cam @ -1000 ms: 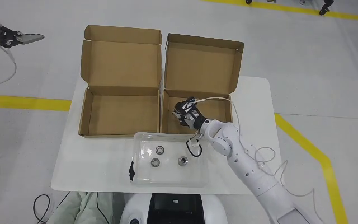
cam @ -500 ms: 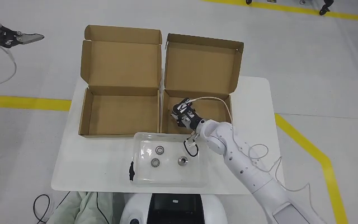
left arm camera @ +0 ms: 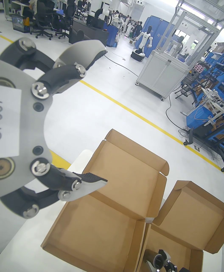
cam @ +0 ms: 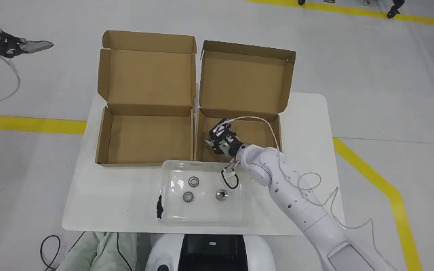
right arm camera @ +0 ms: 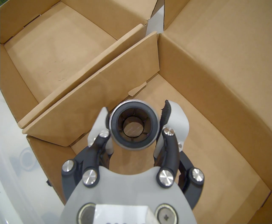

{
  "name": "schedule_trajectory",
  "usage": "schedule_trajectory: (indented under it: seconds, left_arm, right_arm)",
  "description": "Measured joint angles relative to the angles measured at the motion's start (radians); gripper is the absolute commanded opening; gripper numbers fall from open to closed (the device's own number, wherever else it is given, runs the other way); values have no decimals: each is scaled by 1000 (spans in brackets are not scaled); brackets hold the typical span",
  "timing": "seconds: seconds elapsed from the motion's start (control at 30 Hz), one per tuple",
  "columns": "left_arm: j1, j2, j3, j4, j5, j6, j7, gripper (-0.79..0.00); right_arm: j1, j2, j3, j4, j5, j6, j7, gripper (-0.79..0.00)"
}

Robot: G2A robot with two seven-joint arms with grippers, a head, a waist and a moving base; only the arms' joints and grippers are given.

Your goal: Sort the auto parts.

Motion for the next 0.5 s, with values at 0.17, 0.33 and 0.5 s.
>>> schedule_trajectory:
  seconds: [0.17,0.33,0.5]
  left_arm:
    - [0,0,0,0,0,0,0,0]
    - [0,0,0,0,0,0,0,0]
    - [0,0,0,0,0,0,0,0]
  right_arm:
    - [-22,8,24,-46,-9,-15,-20,-95]
    - [-56,23,62,-116,-26,-51,-40,-55]
    - [-101,46,124,-188,2,-161,-91,-25]
